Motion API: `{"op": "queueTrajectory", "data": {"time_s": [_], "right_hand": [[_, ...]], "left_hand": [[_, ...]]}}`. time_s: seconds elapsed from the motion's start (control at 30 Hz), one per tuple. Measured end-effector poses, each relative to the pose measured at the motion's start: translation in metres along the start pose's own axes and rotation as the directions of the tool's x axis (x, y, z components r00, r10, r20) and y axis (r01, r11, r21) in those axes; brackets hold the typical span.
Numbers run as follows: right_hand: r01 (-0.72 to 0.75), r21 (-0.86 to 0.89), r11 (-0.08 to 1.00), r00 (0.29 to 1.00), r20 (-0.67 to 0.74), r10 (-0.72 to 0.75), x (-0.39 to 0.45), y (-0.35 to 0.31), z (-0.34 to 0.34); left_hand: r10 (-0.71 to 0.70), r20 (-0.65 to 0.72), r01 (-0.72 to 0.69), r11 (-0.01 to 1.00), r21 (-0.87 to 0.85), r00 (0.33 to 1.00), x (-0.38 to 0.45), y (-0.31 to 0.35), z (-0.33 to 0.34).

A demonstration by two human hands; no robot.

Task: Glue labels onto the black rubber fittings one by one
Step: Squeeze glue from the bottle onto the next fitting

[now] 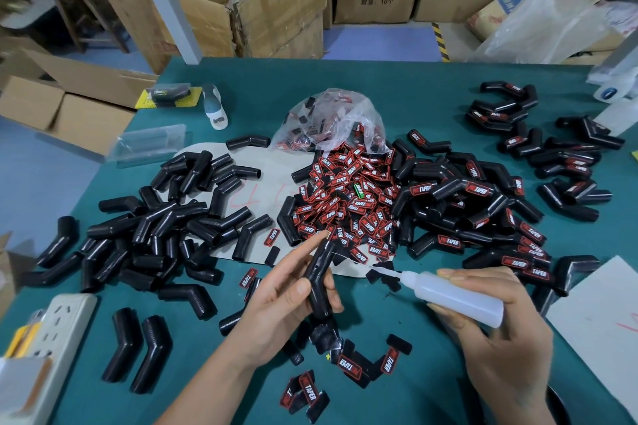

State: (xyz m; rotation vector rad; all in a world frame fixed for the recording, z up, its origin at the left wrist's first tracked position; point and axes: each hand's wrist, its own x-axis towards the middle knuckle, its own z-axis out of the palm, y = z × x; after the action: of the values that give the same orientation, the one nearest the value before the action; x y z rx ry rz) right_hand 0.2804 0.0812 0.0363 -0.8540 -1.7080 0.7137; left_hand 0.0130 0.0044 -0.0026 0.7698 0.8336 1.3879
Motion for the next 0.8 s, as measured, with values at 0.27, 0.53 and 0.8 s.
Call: {"op": "queueTrajectory", "data": {"time_s": [0.27,0.53,0.8], "right_hand": [[0.005,-0.001,1.0,1.0,-0.007,-0.005,0.001,-0.001,0.0002],[0.004,0.009,1.0,1.0,-0.017,-0.004,-0.0009,0.0003,-0.0003],[-0.002,0.019,1.0,1.0,-0.014,0.002,0.0002,-0.0015,0.0007]], "left_hand": [[-0.006,-0.004,0.006,1.0,-0.011,1.0,-0.0004,0.0,0.0003],[-0.015,0.0,0.015,1.0,-0.021,1.0,-0.0006,0.0013,0.002],[-0.013,-0.004,0.012,0.999,-0.036,1.0,-0.001,0.0022,0.0037]]}}
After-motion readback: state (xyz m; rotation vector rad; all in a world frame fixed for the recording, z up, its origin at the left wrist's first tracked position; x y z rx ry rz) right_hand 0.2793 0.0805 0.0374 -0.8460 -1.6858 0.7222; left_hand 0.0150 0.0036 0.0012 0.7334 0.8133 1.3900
